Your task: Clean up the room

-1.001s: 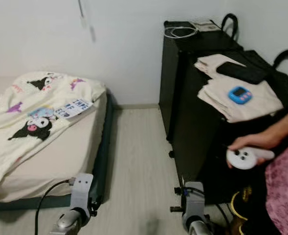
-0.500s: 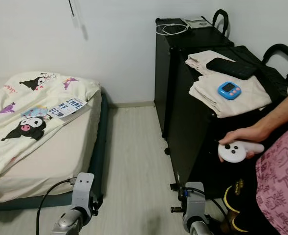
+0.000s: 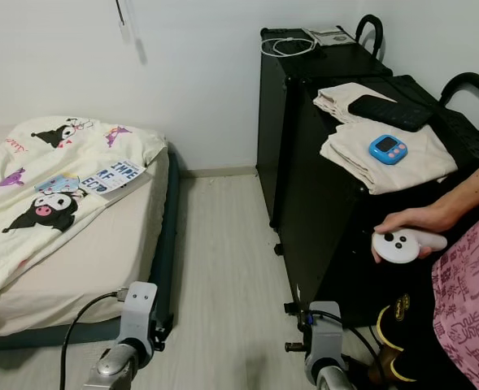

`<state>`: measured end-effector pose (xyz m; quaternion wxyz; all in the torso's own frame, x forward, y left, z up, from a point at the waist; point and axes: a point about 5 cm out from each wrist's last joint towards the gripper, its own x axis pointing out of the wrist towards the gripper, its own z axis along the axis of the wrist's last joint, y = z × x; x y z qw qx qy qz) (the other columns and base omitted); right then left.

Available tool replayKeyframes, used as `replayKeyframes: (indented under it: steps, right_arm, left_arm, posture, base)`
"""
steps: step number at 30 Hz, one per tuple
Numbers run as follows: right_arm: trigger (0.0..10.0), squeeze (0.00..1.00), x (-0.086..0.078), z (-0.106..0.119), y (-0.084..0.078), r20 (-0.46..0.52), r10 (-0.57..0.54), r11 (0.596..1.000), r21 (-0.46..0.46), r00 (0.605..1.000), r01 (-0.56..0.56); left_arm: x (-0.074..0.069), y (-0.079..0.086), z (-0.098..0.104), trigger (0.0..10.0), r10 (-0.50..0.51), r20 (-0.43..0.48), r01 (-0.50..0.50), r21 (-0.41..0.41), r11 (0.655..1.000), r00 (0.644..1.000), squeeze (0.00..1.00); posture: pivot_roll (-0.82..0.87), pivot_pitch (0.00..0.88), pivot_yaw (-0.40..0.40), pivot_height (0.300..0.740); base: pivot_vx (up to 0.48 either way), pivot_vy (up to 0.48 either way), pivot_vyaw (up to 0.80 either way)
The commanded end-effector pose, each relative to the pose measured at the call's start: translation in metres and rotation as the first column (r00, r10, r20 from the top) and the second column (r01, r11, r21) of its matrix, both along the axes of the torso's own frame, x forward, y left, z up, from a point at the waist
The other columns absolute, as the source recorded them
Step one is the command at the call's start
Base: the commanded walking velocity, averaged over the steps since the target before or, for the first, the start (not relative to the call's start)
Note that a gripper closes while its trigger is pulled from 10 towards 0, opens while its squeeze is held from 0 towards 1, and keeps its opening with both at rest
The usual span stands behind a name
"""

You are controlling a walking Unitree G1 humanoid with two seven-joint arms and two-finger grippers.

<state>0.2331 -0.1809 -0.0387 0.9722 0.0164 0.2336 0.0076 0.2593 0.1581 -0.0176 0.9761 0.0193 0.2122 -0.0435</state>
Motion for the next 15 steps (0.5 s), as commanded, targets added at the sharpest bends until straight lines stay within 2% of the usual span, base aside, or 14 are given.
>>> replayKeyframes:
  steps: [1,6,15]
  right_arm:
    - [10.0,0.0,-0.0018,0.0005,-0.003,0.014,-0.013,1.0,-0.004,1.0,0.013]
    - [10.0,0.0,-0.0014,0.0009,-0.0038,0.016,-0.015,1.0,-0.005,1.0,0.015]
    - [10.0,0.0,-0.0015,0.0014,-0.0039,0.022,-0.018,1.0,-0.005,1.0,0.019]
  left_arm:
    - [-0.0041,0.0005,-0.0023,10.0,-0.007,-0.002,0.007,0.009,1.0,1.0,0.0]
    - [-0.0037,0.0003,-0.0018,10.0,-0.008,0.003,0.008,0.009,1.0,1.0,0.0]
    - [-0.0032,-0.0007,0.0005,10.0,-0.013,0.027,0.013,-0.001,1.0,1.0,0.0]
  posture:
    - [0.02,0.106,-0.002,0.729]
    - [0.02,0.107,-0.002,0.729]
    - [0.02,0.113,-0.002,0.729]
  base:
    - [0.0,0.0,0.0]
    - [0.0,0.0,0.0]
    - [0.34,0.0,0.0]
